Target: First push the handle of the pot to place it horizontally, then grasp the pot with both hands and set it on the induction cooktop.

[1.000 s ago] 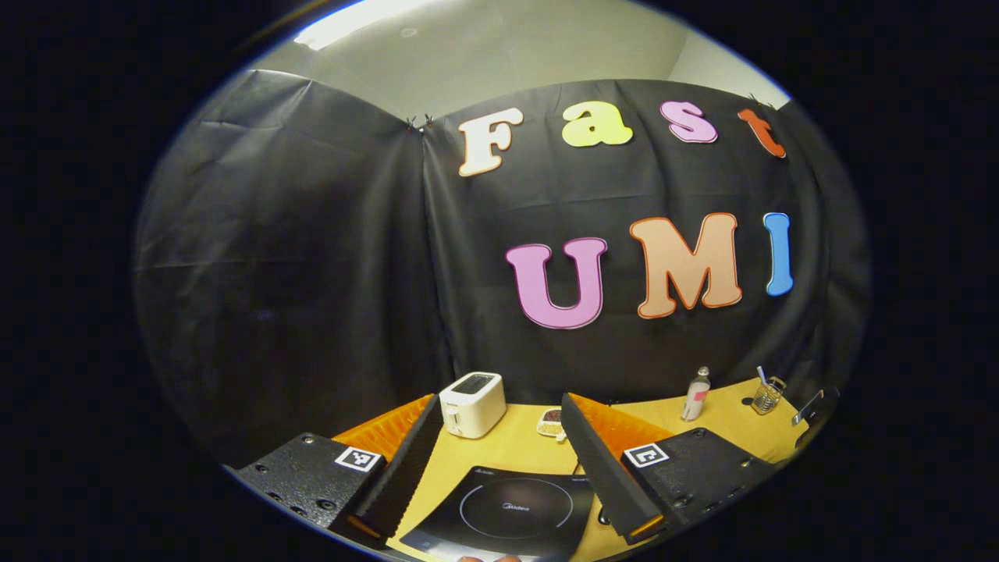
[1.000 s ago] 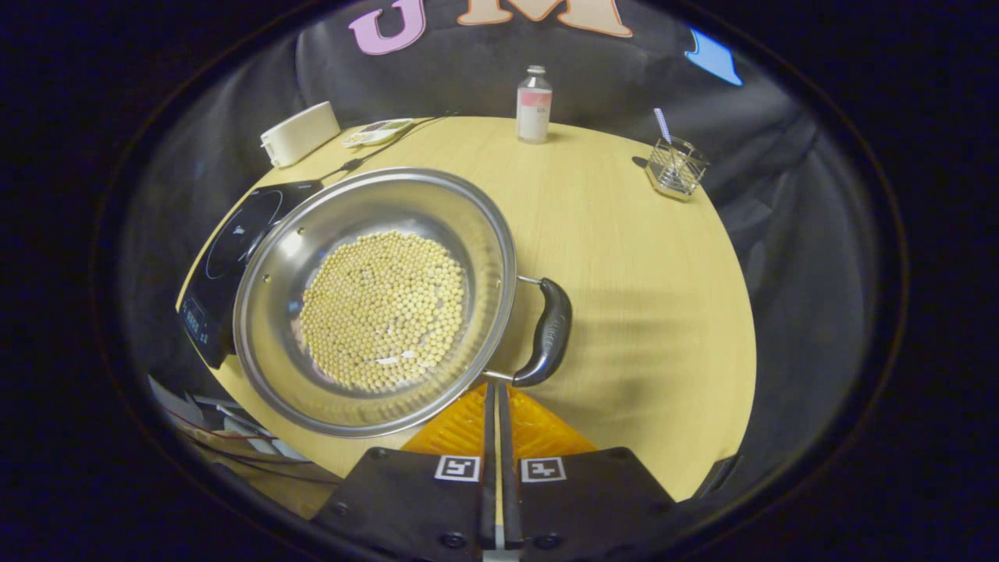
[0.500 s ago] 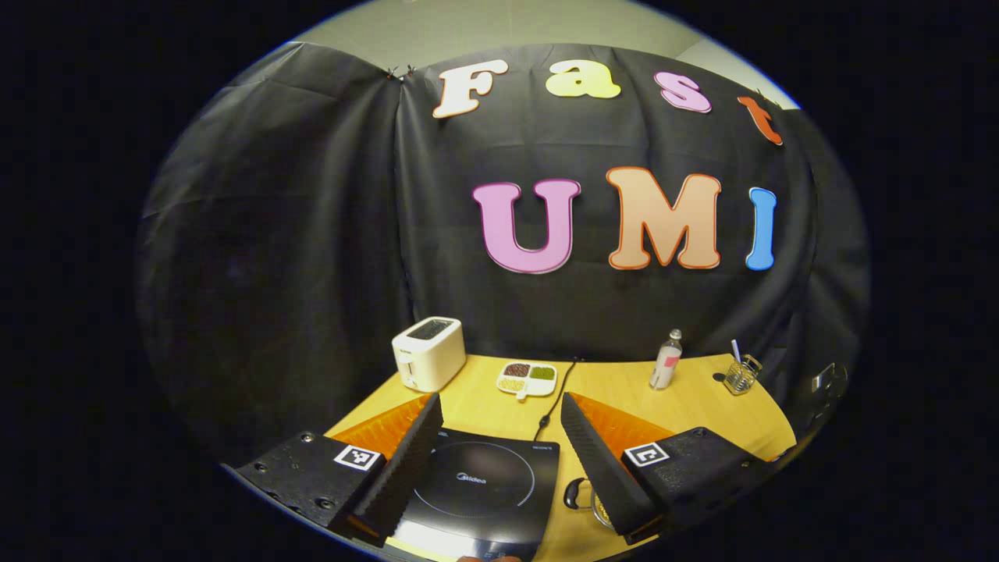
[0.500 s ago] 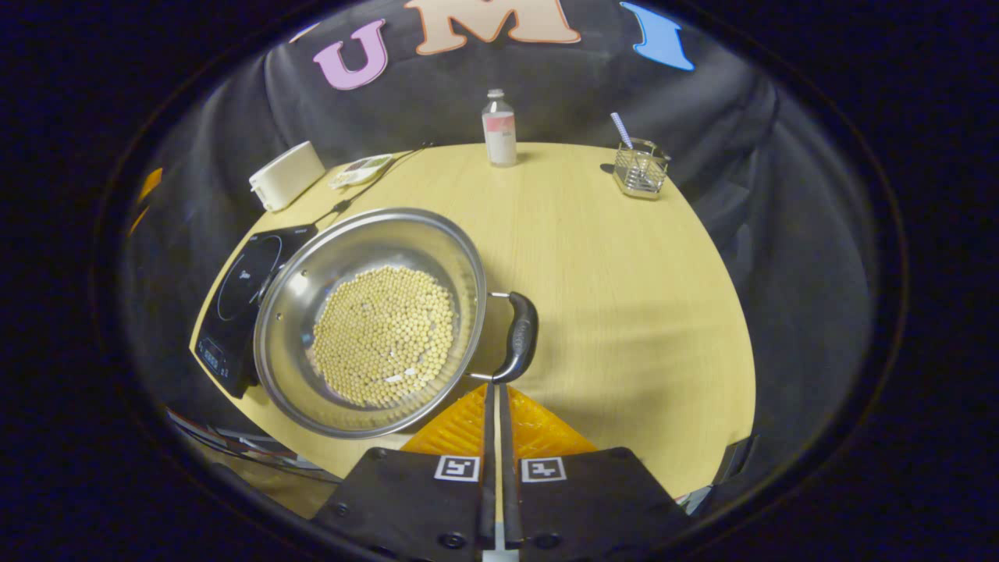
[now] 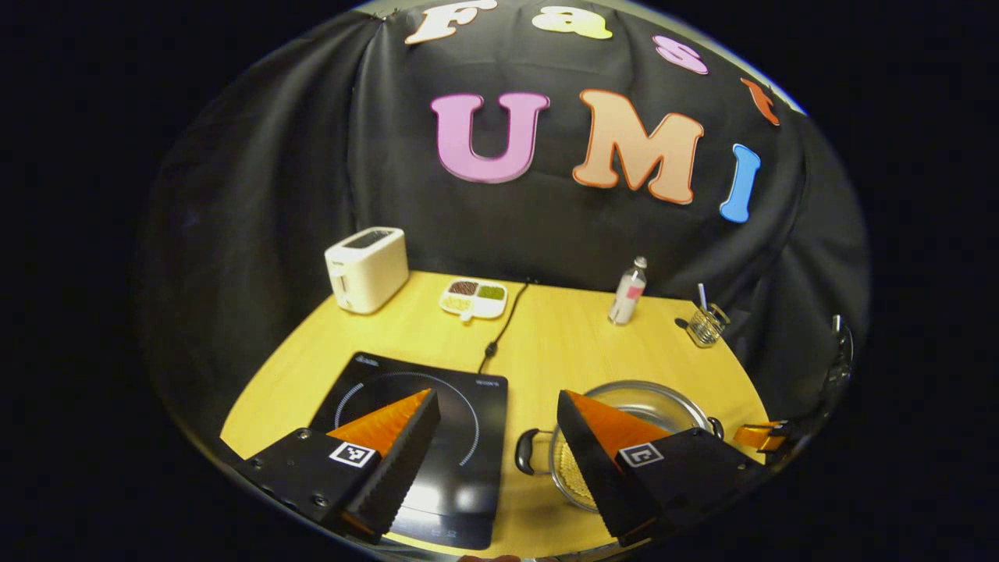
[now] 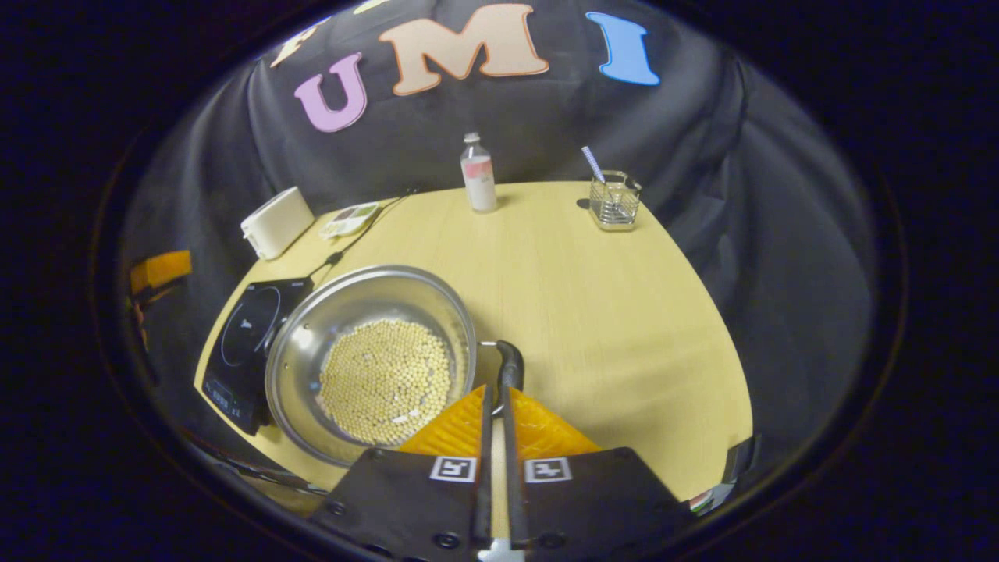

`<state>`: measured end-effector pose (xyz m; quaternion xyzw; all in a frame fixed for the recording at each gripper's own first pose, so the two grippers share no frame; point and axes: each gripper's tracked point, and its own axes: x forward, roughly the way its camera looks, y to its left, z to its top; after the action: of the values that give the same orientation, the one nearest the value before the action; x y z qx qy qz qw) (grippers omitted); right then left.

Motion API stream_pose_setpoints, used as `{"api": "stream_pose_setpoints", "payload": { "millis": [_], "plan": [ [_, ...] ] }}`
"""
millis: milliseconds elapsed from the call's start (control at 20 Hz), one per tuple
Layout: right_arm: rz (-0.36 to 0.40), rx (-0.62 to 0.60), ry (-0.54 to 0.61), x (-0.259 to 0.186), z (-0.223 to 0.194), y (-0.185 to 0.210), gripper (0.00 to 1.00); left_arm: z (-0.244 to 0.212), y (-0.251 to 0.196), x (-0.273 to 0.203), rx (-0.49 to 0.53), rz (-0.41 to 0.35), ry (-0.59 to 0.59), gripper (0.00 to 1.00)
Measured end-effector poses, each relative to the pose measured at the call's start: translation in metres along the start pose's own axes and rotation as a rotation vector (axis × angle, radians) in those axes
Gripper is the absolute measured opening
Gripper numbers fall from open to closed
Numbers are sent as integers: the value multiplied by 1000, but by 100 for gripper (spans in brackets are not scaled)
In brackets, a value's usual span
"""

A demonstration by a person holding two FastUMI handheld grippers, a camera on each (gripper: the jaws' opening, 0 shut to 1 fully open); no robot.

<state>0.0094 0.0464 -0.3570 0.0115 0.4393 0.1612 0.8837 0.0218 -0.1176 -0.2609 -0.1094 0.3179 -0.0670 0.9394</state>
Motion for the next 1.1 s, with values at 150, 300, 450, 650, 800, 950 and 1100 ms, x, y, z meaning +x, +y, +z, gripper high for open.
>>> {"api": "stream_pose_setpoints", "payload": {
  "millis": [150,300,450,650,800,950,1100],
  "plan": [
    [-4,20,-21,-1,7,-2,11,-21,-10,12,-32,-47,79,98],
    [-9,38,-33,2,12,-6,37,-44,-21,23,-59,-95,160,98],
    [-11,48,-33,0,12,-5,58,-61,-26,34,-62,-125,230,98],
    [-16,51,-26,2,10,-6,86,-87,-31,47,-55,-151,325,98],
    [-26,60,-24,2,9,-7,87,-99,-35,54,-62,-170,377,97],
    [-39,74,-21,1,7,-11,87,-108,-40,60,-92,-195,421,100],
    [-53,83,-16,0,4,-16,89,-115,-42,67,-108,-205,449,97]
  ]
}}
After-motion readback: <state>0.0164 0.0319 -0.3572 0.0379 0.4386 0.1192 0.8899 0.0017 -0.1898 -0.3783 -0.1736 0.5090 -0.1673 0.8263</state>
